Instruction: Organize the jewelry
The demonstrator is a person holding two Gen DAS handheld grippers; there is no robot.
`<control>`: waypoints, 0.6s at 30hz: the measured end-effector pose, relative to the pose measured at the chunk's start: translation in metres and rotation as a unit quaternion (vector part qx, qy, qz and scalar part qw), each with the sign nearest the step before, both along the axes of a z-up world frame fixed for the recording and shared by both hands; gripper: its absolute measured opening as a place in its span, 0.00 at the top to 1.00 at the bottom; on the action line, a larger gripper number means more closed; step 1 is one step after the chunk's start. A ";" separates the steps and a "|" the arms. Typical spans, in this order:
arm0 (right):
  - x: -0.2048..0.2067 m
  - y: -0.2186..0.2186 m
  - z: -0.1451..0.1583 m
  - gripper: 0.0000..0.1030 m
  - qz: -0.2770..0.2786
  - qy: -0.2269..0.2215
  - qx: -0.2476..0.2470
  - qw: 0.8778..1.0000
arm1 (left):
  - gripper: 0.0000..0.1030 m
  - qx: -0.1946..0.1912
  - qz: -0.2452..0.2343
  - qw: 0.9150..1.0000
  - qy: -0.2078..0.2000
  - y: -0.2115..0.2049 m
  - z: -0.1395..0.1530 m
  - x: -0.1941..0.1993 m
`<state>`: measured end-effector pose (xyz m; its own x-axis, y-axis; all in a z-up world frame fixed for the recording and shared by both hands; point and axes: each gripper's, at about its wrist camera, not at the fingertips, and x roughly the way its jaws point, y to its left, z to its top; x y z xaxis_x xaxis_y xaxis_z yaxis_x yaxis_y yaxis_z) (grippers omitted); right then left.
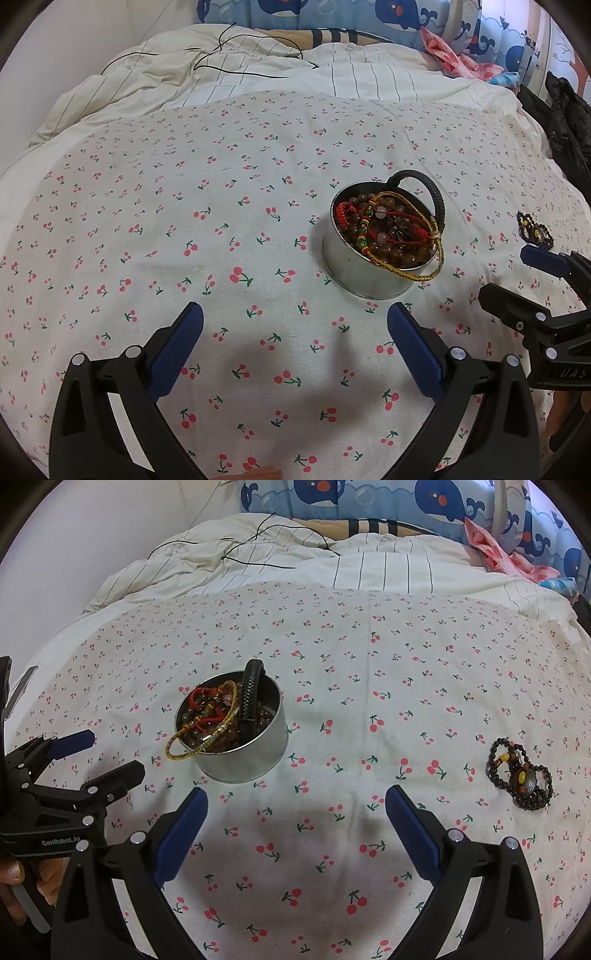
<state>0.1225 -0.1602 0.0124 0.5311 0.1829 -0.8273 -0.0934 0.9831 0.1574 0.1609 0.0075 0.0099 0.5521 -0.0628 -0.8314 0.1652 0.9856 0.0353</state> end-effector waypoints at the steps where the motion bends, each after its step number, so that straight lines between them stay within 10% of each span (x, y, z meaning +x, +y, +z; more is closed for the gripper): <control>1: 0.000 0.000 0.000 0.10 0.000 0.000 0.000 1.000 | 0.07 0.000 0.000 1.000 0.000 0.000 0.000 0.000; 18: 0.000 0.000 0.000 0.10 0.000 0.000 0.000 1.000 | 0.07 0.002 0.002 1.000 0.001 0.000 -0.002 0.000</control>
<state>0.1230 -0.1601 0.0122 0.5305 0.1827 -0.8278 -0.0931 0.9831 0.1574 0.1611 0.0071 0.0081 0.5500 -0.0581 -0.8331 0.1620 0.9861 0.0381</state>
